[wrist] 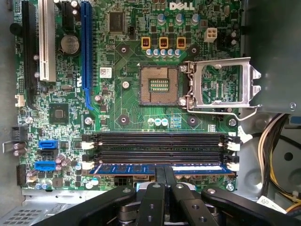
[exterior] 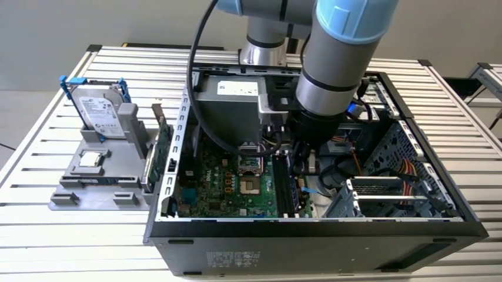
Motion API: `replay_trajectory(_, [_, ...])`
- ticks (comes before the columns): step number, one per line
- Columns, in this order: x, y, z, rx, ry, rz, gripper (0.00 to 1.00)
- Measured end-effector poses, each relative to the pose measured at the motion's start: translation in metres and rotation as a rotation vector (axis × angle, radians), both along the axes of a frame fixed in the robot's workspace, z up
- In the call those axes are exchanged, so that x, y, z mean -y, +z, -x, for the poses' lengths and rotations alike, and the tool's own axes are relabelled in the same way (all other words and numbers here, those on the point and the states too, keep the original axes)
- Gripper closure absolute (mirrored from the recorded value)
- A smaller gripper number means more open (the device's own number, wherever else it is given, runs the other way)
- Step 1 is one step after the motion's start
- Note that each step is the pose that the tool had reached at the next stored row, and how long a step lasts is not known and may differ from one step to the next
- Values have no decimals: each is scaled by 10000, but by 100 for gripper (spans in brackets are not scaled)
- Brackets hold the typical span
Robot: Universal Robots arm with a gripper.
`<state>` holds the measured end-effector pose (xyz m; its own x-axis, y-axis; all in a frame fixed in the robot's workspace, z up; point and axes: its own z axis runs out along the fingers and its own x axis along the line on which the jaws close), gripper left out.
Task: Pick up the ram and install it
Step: 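Press down the ram until it locks into place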
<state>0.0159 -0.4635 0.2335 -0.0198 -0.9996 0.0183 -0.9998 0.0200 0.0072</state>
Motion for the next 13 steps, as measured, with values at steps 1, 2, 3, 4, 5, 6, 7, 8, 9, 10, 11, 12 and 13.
replay_trajectory(1, [0,-5,0,0,0,-1,100])
replay_trajectory(2, [0,-12,0,0,0,-2,100])
replay_trajectory(3, [0,-17,0,0,0,0,100])
replay_trajectory(4, [0,-22,0,0,-1,0,100])
replay_trajectory(5, [0,-29,0,0,0,-1,100])
replay_trajectory(6, [1,-36,0,0,0,0,100])
replay_trajectory(7, [1,-44,0,0,0,0,100])
replay_trajectory(8, [0,-55,0,0,0,0,100])
replay_trajectory(9, [1,-68,0,0,0,1,100])
replay_trajectory(10, [1,-84,0,0,0,0,100])
replay_trajectory(11, [2,-96,0,-3,0,8,100])
replay_trajectory(12, [2,-109,0,-5,0,16,100])
replay_trajectory(13, [3,-122,0,-5,0,18,100])
